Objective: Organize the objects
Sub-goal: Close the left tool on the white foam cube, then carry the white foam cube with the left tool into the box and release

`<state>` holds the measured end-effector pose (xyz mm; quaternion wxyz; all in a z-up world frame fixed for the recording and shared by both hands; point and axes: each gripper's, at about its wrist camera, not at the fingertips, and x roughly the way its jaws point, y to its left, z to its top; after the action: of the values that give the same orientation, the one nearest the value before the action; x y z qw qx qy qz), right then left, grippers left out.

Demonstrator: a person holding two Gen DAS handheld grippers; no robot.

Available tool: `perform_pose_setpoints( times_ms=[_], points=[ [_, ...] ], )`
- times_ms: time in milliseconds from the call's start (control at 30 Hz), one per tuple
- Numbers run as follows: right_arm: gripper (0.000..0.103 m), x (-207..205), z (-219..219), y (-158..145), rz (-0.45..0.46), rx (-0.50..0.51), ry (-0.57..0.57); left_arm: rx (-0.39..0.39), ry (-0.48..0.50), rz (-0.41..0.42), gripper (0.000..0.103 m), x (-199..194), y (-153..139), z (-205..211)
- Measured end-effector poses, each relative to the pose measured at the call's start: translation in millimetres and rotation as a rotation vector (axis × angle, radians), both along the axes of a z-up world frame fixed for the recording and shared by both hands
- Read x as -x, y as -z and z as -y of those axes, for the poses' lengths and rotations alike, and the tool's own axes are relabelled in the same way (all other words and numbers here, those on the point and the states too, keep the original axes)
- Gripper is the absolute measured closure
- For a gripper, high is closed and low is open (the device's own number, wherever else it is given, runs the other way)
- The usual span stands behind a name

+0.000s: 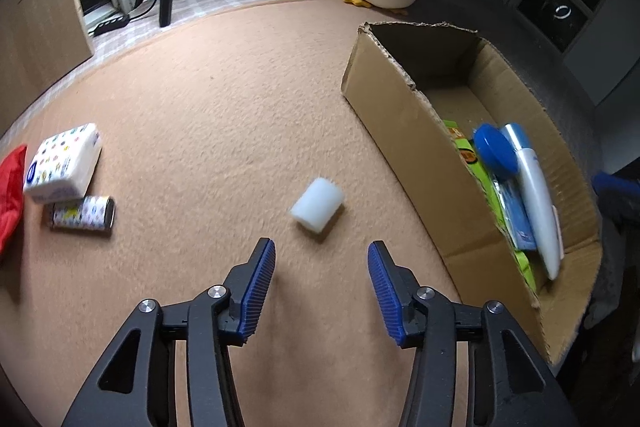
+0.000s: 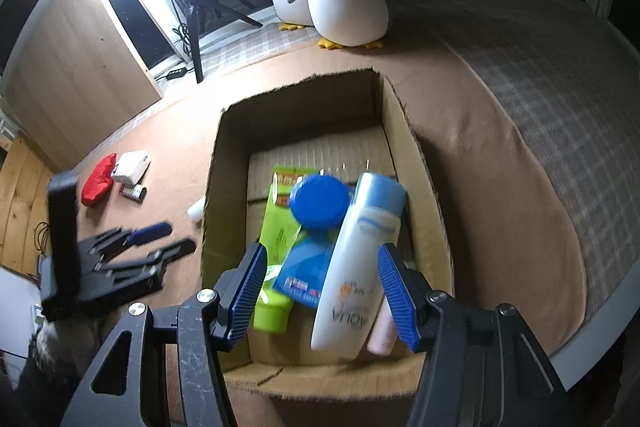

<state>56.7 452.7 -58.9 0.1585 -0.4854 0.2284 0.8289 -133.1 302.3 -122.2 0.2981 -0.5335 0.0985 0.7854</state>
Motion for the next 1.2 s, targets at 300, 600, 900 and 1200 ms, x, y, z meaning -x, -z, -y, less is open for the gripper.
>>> perform_pose_setpoints(
  times_ms=[300,600,900,1200],
  points=[
    [0.049,-28,17,-5,-0.005,0.014,0.013,0.034,0.027,-0.003,0.054,22,10,-15],
    [0.049,-40,10,-2,-0.011,0.038,0.042,0.060,0.049,-0.032,0.069,24,11,-21],
    [0.049,-40,8,-3,-0.012,0.040,0.037,0.057,0.045,-0.045,0.088,20,8,-22],
    [0.049,-42,7,-2,-0.015,0.042,0.041,0.002,-0.006,-0.042,0.092,20,-11,-7]
  ],
)
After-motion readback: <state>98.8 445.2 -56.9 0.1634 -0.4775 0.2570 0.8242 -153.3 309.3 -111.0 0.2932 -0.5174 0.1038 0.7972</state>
